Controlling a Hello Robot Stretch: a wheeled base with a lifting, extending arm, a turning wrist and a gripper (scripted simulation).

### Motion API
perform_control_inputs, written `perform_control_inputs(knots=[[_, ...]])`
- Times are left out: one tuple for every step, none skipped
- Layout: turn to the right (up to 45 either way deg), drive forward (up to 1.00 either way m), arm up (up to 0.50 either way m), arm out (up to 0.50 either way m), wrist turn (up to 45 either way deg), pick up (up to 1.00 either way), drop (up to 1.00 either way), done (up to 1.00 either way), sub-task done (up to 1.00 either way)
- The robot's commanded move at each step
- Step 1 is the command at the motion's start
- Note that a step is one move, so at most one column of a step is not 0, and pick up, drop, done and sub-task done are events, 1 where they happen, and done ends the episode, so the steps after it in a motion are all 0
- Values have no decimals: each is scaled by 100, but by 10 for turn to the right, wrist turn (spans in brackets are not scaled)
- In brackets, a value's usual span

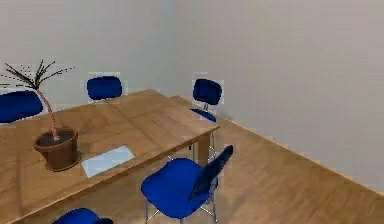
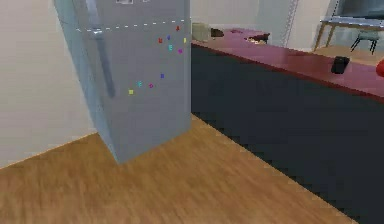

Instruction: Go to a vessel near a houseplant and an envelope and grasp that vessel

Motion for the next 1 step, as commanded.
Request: perform_control_inputs(knots=[[450,0,0,0,0,0,0,0,0]])
